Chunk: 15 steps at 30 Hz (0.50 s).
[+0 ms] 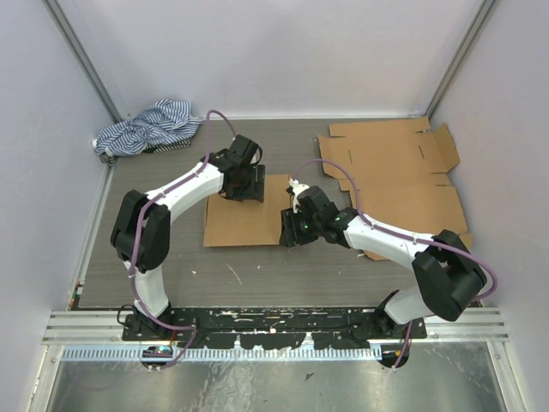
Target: Fold the paper box
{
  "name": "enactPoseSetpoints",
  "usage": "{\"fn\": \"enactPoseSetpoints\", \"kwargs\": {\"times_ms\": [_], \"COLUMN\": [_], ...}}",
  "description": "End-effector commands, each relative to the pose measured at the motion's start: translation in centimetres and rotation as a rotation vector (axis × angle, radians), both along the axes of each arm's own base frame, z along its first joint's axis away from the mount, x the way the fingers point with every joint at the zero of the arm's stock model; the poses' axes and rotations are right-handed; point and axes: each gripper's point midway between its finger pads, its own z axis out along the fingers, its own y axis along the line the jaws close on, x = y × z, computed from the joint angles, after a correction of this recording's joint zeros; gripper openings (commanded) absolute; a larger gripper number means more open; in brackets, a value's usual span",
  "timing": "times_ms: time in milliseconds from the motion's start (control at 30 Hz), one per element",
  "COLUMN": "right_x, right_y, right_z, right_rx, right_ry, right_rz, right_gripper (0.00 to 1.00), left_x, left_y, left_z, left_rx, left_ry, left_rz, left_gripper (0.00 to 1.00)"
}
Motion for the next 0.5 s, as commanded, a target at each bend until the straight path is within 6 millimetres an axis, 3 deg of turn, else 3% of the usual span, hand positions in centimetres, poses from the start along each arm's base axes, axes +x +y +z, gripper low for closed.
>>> {"fn": "enactPoseSetpoints", "kwargs": {"times_ms": [0, 267, 467], "right_x": [1.7, 2.0, 1.9], "right_y": [0.9, 0.0, 0.3], "right_z": [1.4, 1.7, 1.5], "right_rx": [0.023, -0.005, 0.001], "right_ry": [-0.078, -0.107, -0.097], "right_rz": [-0.011, -0.038, -0.029], "right_gripper": [0.53, 0.53, 0.53], "left_x": [-0.9, -1.1, -1.1], "left_y": [0.0, 0.0, 0.5], "left_z": [-1.4, -1.1, 1.3], "left_rx": [0.018, 0.011, 0.015], "left_ry": [0.066, 0.063, 0.021], "left_rz": [-0.019, -0.023, -0.019], "left_gripper": [0.71, 0.71, 0.71]}}
